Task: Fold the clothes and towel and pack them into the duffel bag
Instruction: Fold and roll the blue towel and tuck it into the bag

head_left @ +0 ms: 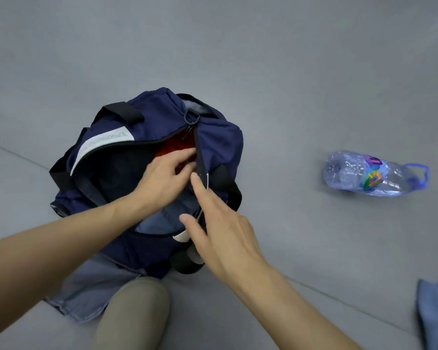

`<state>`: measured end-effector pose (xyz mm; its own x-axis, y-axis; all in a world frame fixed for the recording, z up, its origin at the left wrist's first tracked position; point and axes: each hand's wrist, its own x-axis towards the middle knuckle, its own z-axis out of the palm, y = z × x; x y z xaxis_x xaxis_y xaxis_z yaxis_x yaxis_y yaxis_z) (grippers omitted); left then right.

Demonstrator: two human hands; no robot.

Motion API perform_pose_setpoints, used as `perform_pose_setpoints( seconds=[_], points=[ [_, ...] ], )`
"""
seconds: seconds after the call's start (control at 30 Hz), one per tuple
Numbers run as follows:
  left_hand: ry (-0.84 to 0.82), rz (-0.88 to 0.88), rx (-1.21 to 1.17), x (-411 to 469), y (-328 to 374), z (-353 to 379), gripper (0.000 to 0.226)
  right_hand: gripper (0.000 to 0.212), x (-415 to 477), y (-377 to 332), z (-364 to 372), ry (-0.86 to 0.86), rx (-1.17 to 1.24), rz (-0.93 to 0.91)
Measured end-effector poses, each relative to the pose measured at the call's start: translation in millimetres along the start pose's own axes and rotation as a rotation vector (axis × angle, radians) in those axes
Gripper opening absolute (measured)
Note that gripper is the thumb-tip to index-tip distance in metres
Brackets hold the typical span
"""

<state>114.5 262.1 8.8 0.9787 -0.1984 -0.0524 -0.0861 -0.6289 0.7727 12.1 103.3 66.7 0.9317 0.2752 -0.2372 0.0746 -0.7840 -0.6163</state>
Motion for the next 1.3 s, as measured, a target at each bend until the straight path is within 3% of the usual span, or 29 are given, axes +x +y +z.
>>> perform_pose_setpoints(
  seconds=[0.13,0.33,0.47,0.6,0.77,0.93,1.23,1.3],
  points=[
    [0.107,0.018,-0.139,-26,31,-6,0.045,0.071,-21,15,-12,-0.065,0.150,-0.045],
    [0.109,0.282,0.179,-43,84,14,0.057,0.070,-88,70,-56,-0.095,0.111,0.081],
    [0.033,0.226,0.466,-53,102,47,0.066,0.070,-160,129,-94,-0.128,-0.018,0.257],
    [-0.026,0.260,0.590,-66,118,70,0.070,0.067,-239,183,-109,-0.036,0.033,0.457],
    [-0.336,0.439,0.437,-83,145,113,0.068,0.071,-298,245,-85,0.192,0.101,0.655],
    [-0.620,0.414,0.308,-102,171,176,0.068,0.070,-319,296,-39,0.383,0.085,0.734],
    [-0.853,0.416,0.307,-143,185,248,0.068,0.074,-336,368,-22,0.332,-0.262,0.997],
    [-0.882,0.423,0.327,-148,182,251,0.064,0.061,-337,382,-31,0.303,-0.298,1.024]
  ],
)
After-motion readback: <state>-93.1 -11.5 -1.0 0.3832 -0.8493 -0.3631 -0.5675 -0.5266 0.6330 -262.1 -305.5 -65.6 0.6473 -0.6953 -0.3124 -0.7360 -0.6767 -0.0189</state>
